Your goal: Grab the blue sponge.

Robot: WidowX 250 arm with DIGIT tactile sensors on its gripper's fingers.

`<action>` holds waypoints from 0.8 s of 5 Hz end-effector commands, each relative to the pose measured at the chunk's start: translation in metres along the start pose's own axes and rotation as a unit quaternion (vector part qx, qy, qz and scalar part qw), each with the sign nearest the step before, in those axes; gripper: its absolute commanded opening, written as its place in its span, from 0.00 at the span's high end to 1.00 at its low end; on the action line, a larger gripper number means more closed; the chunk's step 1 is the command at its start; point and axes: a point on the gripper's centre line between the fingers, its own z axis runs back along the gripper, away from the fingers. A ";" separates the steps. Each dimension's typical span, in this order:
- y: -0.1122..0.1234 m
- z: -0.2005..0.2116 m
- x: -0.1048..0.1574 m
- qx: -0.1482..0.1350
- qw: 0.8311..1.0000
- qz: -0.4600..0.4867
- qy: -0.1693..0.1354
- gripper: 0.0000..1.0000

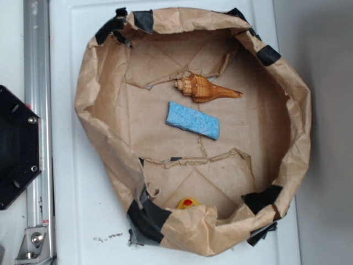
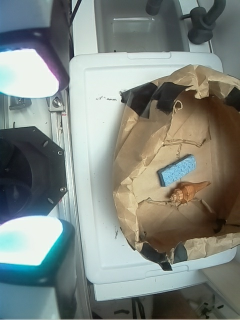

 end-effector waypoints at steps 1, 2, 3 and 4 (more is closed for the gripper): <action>0.000 0.000 0.000 0.000 1.000 0.000 0.000 0.00; 0.009 -0.025 0.048 0.017 0.992 -0.090 -0.091 0.00; 0.012 -0.064 0.095 0.004 0.982 -0.170 -0.086 0.00; 0.020 -0.120 0.137 -0.005 0.975 -0.216 -0.059 0.00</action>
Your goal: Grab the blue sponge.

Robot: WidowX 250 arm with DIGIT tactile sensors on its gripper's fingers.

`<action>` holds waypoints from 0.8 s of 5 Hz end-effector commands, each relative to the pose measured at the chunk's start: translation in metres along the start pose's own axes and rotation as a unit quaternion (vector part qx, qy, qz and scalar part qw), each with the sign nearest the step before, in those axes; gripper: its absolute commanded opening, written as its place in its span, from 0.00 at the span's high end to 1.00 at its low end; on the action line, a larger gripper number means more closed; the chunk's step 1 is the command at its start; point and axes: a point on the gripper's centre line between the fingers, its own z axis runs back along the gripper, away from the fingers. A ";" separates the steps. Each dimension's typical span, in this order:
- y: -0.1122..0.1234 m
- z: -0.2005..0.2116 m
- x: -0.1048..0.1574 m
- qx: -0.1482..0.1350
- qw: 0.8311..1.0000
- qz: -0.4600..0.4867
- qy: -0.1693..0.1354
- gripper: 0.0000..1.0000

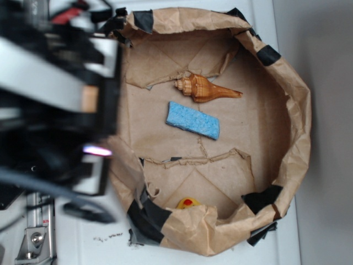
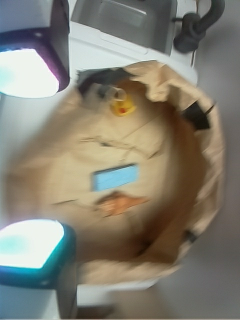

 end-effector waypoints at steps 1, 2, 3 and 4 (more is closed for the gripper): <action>0.028 -0.103 0.031 -0.042 0.996 -0.058 0.051 0.00; 0.014 -0.141 0.014 -0.026 0.986 -0.145 0.081 0.00; 0.004 -0.172 -0.007 -0.028 0.976 -0.202 0.073 0.00; 0.011 -0.186 -0.008 0.007 0.975 -0.210 0.072 0.00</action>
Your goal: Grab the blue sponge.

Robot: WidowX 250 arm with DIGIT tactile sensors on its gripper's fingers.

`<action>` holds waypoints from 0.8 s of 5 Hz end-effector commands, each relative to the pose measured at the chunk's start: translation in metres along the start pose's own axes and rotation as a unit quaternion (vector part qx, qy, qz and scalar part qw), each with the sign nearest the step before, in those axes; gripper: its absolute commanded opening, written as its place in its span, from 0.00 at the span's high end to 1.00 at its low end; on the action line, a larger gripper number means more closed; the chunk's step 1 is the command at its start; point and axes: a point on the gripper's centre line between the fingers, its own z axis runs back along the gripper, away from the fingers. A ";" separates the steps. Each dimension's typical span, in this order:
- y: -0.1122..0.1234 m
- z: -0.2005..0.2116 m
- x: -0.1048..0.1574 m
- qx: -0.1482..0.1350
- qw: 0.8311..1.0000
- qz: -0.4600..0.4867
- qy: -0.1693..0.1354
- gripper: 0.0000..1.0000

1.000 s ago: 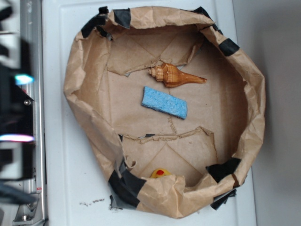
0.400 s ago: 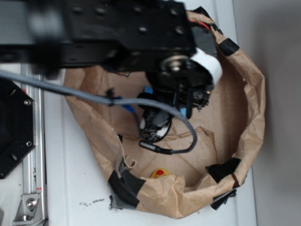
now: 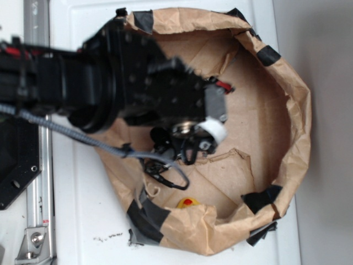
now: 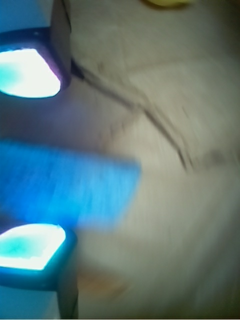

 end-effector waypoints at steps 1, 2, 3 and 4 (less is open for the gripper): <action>0.016 -0.025 -0.004 0.037 0.999 0.032 0.020 1.00; 0.023 -0.009 -0.008 0.025 0.997 0.070 0.020 1.00; 0.026 0.040 0.000 0.070 0.979 0.186 -0.034 1.00; 0.022 0.089 0.008 0.110 0.948 0.276 -0.113 1.00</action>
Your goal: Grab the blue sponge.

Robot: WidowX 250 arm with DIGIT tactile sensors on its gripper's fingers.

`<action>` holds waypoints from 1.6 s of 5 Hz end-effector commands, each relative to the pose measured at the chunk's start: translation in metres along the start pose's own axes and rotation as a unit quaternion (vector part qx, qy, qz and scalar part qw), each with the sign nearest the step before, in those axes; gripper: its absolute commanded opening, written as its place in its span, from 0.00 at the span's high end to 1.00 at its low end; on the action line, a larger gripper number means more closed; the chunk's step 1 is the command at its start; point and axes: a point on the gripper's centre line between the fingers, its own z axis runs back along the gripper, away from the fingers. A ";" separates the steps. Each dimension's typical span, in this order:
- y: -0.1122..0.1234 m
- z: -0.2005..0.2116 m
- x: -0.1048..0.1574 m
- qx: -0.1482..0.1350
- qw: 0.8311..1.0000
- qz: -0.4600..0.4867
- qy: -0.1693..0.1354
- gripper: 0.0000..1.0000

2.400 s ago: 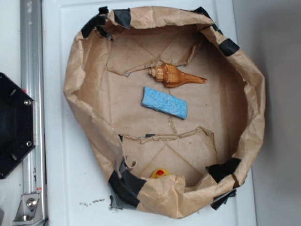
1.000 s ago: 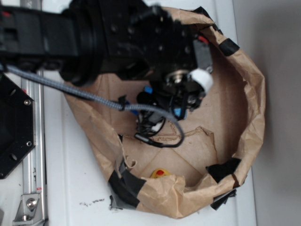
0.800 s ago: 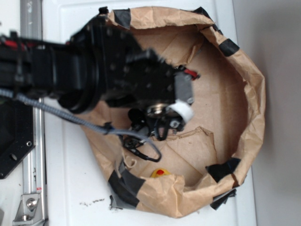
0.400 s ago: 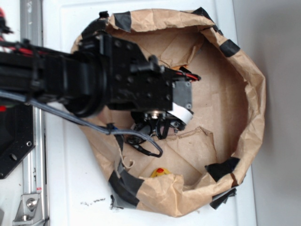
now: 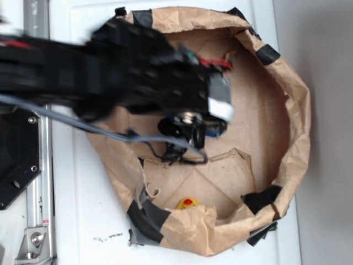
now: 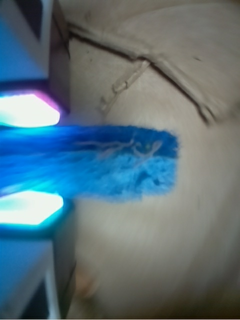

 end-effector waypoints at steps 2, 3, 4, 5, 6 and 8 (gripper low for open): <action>-0.006 0.156 0.024 0.039 0.980 0.170 -0.093 1.00; -0.012 0.140 0.022 0.035 0.988 0.132 -0.071 0.35; -0.004 0.091 0.007 0.012 0.995 0.088 -0.054 0.00; -0.009 0.044 -0.011 -0.024 0.998 0.050 -0.029 0.00; -0.018 0.000 -0.017 -0.028 0.999 -0.023 -0.024 0.00; -0.037 -0.027 0.000 -0.061 0.998 -0.007 -0.032 0.50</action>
